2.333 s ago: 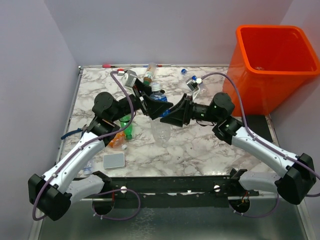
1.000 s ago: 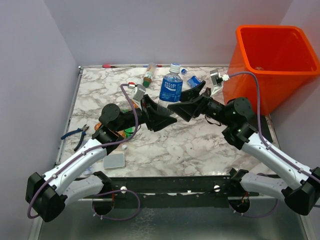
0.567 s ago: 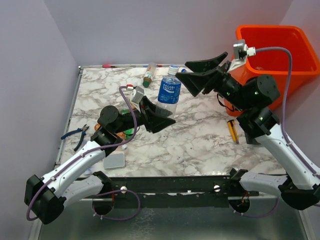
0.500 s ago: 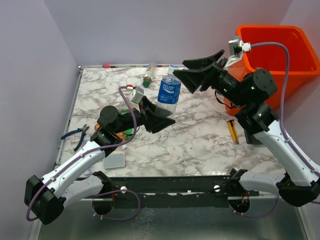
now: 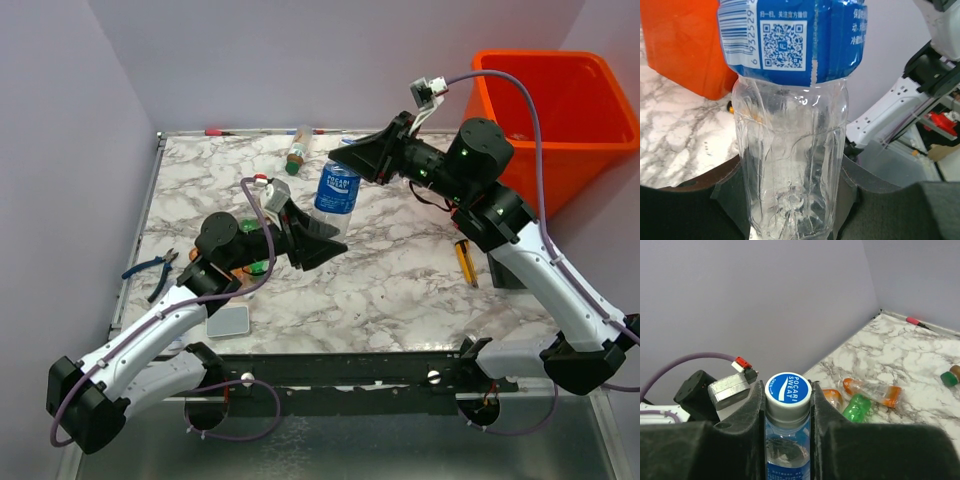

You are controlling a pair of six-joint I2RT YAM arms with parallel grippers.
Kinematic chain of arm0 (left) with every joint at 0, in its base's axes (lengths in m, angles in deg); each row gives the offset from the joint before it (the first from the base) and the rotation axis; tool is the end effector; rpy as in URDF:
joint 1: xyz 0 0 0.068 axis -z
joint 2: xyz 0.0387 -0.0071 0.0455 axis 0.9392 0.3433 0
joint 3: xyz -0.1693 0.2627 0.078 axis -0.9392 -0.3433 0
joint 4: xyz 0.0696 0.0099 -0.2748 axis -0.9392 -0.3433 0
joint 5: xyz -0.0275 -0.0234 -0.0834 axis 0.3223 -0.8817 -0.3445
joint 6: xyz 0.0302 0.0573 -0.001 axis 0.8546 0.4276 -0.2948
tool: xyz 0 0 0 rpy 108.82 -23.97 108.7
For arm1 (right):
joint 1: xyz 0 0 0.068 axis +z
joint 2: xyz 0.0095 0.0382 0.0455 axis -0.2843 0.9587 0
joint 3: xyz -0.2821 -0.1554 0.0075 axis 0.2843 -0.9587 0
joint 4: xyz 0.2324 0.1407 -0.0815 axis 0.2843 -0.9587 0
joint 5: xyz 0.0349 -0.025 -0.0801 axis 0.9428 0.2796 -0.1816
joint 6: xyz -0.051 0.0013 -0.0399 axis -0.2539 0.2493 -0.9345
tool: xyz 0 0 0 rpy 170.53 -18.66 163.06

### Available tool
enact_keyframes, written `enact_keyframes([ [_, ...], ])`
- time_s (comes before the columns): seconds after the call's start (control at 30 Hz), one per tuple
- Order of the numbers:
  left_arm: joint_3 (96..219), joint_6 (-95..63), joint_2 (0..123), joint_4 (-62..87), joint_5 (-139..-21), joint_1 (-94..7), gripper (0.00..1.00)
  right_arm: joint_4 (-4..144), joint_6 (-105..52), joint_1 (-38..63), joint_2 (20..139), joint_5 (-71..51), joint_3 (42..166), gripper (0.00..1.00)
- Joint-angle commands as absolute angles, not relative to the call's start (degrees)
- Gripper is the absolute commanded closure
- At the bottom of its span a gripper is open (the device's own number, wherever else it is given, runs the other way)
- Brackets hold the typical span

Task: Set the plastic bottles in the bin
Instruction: Pick up the plastic bottle at the center of the board, then place the plastic bottle in the trash bin.

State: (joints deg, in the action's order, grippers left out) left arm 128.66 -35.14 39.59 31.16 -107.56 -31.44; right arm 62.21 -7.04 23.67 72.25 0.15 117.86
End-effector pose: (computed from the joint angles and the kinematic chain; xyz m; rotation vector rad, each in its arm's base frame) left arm 0.1560 -0.1619 0.3982 0.6686 1.4470 -1.4078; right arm 0.2145 0.2021 0.5618 -0.4644 1.4897 1.1637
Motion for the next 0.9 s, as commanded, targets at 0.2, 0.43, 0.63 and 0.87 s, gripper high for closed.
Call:
enact_keyframes([
  [0.2,129.4,-24.0,31.9,22.5,-89.9,-31.2,0.01,46.3,-17.6,23.8,70.7,-14.7,129.0,0.99],
  [0.43,127.5,-15.6,28.0,17.0,-67.5,-31.2,0.01,54.4,-33.3,23.8,67.4,-52.1,134.1,0.99],
  [0.63,119.6,-14.2,26.1,21.6,-60.7,-31.2,0.01,106.2,-67.4,22.6,66.7,-67.3,120.8,0.99],
  [0.87,112.9,-15.9,23.7,26.1,-57.2,-31.3,0.01,106.7,-53.9,1.1,78.7,-68.6,129.4,0.99],
])
